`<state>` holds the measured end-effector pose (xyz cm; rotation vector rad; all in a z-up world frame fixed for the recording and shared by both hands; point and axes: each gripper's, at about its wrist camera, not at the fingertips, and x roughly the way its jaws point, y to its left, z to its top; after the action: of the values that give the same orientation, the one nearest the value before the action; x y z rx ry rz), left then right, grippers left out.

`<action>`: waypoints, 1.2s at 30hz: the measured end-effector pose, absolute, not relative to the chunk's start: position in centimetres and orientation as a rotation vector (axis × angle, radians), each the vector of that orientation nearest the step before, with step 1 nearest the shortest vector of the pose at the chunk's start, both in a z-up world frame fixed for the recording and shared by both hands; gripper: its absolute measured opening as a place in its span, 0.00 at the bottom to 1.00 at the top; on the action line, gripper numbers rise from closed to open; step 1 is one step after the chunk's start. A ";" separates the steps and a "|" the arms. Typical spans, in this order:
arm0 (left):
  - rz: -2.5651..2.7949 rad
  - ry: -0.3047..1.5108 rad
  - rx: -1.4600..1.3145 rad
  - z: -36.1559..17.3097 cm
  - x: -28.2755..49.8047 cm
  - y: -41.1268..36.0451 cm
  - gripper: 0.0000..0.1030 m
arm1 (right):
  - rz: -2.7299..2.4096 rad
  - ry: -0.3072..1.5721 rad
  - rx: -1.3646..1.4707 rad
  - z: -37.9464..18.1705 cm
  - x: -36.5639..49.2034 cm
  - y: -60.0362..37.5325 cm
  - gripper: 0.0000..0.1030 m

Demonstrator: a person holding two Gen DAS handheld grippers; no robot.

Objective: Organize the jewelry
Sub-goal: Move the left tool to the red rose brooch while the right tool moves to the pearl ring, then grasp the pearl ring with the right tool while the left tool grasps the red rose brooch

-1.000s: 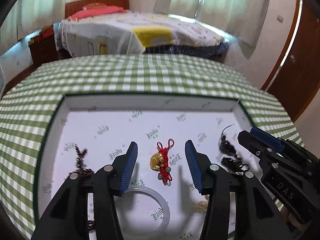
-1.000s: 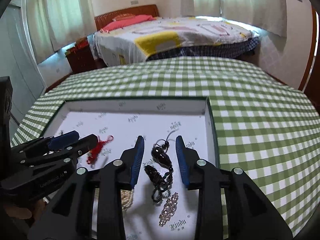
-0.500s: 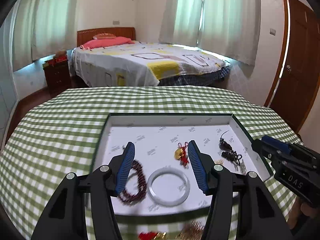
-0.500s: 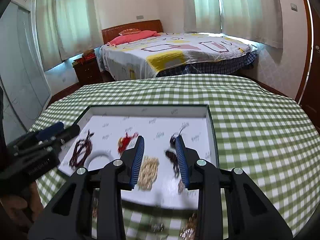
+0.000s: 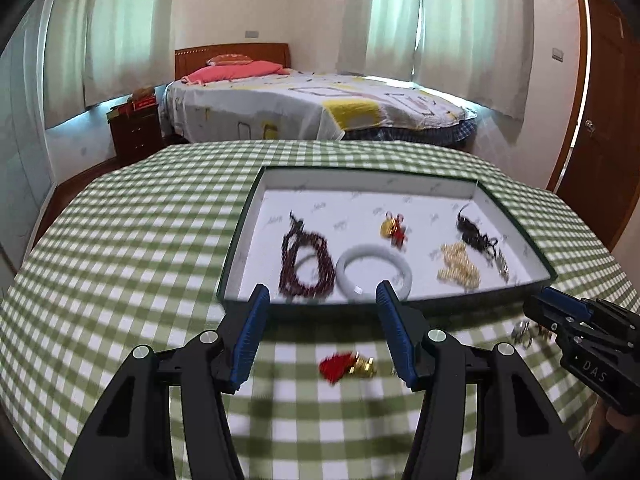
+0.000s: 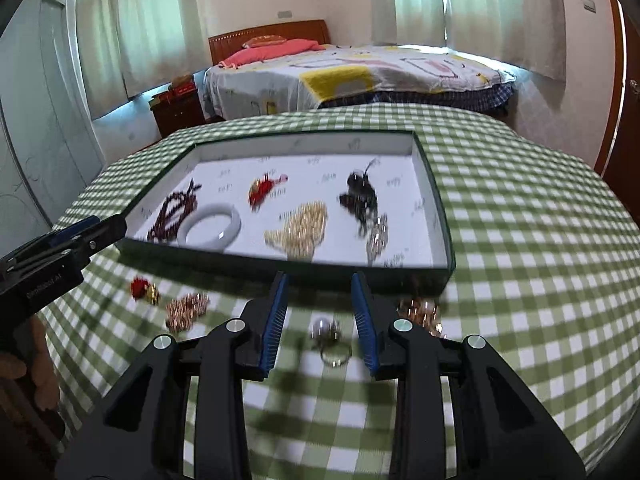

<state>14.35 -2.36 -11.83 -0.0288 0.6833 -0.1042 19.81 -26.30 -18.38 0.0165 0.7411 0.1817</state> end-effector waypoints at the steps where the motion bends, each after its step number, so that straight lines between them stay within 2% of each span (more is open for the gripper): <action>1: -0.102 0.689 -0.031 -12.1 14.2 -2.3 0.53 | 0.184 0.745 0.019 -18.6 19.8 -26.4 0.31; 24: -0.094 0.753 -0.036 -14.2 13.5 -2.1 0.53 | 0.184 0.817 -0.026 -20.9 19.3 -26.3 0.31; 26: -0.096 0.756 -0.037 -14.3 13.4 -2.1 0.53 | 0.178 0.817 -0.044 -20.9 19.2 -26.2 0.29; 28: -0.098 0.756 -0.035 -14.3 13.3 -2.2 0.53 | 0.175 0.817 -0.047 -20.9 19.1 -26.2 0.23; 31: -0.099 0.756 -0.034 -14.3 13.3 -2.2 0.53 | 0.174 0.814 -0.043 -20.8 19.0 -26.3 0.22; 32: -0.099 0.757 -0.034 -14.3 13.3 -2.3 0.53 | 0.171 0.813 -0.045 -20.8 18.9 -26.3 0.19; 36: -0.100 0.764 -0.034 -14.5 13.3 -2.3 0.53 | 0.168 0.809 -0.040 -20.8 18.8 -26.2 0.18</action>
<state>13.30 -2.33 -14.52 -0.0342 0.7638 -0.1002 18.78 -26.23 -20.84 -0.0405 0.8095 0.1685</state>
